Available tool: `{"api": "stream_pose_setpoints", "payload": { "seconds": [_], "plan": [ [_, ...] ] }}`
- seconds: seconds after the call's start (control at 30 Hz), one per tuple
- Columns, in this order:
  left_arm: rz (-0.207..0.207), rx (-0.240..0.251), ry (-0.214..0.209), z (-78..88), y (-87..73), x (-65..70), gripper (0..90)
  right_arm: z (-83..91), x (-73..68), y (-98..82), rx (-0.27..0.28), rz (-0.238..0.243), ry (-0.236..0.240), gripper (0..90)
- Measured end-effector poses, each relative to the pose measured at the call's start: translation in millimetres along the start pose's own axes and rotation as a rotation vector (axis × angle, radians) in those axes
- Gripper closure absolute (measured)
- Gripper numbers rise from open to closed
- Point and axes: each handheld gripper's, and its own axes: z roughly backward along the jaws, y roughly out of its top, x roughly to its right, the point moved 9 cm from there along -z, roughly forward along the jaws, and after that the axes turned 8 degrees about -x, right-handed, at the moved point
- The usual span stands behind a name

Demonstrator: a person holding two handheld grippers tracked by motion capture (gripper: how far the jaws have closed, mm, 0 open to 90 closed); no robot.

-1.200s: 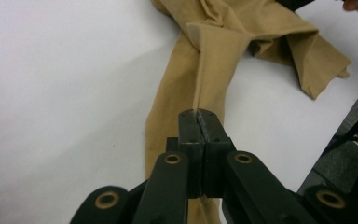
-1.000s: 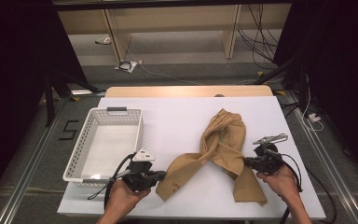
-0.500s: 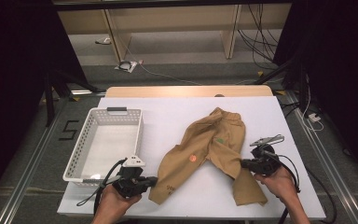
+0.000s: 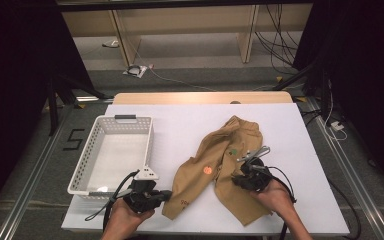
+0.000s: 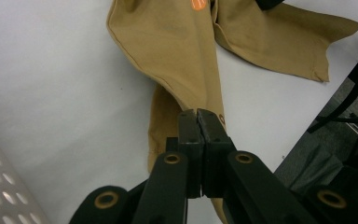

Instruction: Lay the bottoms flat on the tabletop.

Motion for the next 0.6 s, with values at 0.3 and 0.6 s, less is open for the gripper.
{"api": "stream_pose_setpoints", "payload": {
  "seconds": [0.3, 0.6],
  "plan": [
    [0.001, -0.002, -0.002, -1.2, -0.6, -0.6, 88.3, 38.5, 32.5, 12.7, 0.14, -0.12, -0.013, 57.2],
    [0.002, -0.004, -0.007, -4.1, -0.5, 0.1, 88.3, 21.5, 85.9, 1.5, 0.114, -0.293, -0.097, 43.0]
  ]
}}
